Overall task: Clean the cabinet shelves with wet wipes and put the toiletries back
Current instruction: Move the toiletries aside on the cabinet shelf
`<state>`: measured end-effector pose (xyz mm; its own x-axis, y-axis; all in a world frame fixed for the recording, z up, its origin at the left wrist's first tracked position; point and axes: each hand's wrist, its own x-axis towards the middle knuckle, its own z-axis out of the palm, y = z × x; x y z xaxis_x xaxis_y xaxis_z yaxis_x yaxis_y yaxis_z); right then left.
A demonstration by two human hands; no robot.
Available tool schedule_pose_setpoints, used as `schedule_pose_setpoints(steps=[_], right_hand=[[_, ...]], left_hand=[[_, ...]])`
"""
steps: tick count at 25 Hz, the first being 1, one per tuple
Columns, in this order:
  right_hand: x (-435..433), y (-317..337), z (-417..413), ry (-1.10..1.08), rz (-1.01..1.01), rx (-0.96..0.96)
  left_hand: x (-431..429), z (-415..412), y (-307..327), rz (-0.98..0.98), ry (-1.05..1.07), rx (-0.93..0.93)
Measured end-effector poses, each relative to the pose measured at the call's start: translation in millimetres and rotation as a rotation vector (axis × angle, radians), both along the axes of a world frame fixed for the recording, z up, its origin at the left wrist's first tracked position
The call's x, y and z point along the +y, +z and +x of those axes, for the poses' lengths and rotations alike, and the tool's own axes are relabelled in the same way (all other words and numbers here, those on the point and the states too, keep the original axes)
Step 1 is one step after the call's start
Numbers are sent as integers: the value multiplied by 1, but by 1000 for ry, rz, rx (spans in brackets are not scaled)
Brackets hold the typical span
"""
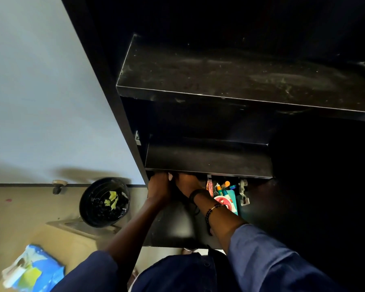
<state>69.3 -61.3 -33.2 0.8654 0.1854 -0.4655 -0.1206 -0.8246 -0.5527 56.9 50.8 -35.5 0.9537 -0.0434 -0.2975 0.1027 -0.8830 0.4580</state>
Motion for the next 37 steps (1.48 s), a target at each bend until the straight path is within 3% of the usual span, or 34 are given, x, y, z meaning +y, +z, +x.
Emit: schedule_pose_setpoints(steps=[12,16,22,25,31,37], right_hand=[[-7,-4,-25,-108,16,-151],[-20,-13,-60,-157,128,-202],[-52,-26,-108,-314,-141,-273],[-77,-33,-119,-370,-286,-186],[-113,-45,-108,-362,-290,47],[-99,-45,-96,-307,-366,-92]], left_hand=[[12,-36,9,-119,-21,-78],[19,-60,4,-116,-50,-82],[10,-106,-10,-148,-155,75],[-1,-119,-19,-147,-227,177],[4,-116,-33,-101,-299,215],[21,-122,-34,-127,-235,180]])
